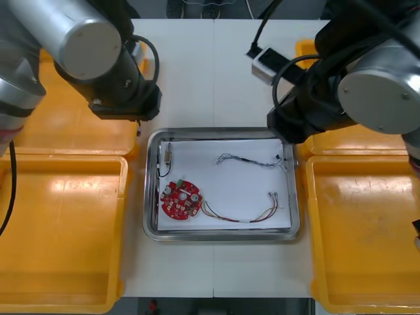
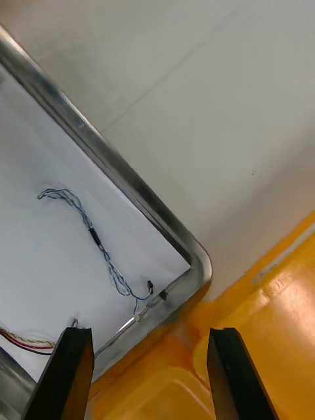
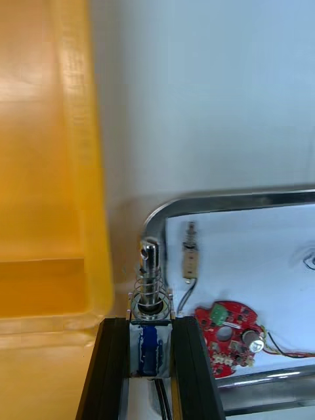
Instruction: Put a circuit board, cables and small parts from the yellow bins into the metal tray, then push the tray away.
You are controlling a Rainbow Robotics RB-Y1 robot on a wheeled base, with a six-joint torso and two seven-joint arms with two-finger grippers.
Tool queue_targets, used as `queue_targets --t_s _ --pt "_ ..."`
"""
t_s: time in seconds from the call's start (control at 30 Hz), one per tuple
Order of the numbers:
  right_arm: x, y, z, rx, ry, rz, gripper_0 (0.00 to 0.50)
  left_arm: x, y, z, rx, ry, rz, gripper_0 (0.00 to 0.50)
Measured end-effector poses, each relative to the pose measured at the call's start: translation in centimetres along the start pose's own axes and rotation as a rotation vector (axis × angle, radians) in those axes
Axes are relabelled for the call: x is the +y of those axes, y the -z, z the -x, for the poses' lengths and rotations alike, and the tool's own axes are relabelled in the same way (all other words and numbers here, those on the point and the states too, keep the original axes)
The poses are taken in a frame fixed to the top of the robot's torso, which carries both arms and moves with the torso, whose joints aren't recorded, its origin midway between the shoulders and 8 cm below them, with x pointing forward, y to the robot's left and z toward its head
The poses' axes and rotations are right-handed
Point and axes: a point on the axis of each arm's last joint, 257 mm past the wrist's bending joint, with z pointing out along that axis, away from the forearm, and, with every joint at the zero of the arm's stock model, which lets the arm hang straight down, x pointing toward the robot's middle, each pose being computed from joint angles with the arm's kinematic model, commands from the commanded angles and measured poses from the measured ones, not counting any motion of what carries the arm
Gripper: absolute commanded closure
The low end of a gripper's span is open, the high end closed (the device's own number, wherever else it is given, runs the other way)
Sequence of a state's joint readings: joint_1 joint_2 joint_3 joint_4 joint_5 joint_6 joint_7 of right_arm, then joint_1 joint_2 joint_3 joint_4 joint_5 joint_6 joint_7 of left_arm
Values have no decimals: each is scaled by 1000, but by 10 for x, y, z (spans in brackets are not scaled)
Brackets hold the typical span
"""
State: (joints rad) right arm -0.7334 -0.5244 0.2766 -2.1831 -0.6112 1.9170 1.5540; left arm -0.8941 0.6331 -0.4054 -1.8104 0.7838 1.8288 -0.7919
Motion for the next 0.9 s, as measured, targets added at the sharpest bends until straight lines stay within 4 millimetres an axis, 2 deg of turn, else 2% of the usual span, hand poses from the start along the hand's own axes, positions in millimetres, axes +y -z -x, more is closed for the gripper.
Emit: queue_targets --t_s 0.17,0.33,0.5,0.9 --pt "-36 11 -13 7 -76 -48 0 -29 -17 -12 2 -67 -31 499" --pt "-59 19 -33 17 -218 -57 0 -51 -36 -23 -6 -123 -48 499" --pt "-75 27 -60 26 -352 -32 0 -64 -60 -32 6 -114 -64 500" --pt "-127 53 -143 44 -607 -70 0 -80 -110 -39 2 -73 -72 499"
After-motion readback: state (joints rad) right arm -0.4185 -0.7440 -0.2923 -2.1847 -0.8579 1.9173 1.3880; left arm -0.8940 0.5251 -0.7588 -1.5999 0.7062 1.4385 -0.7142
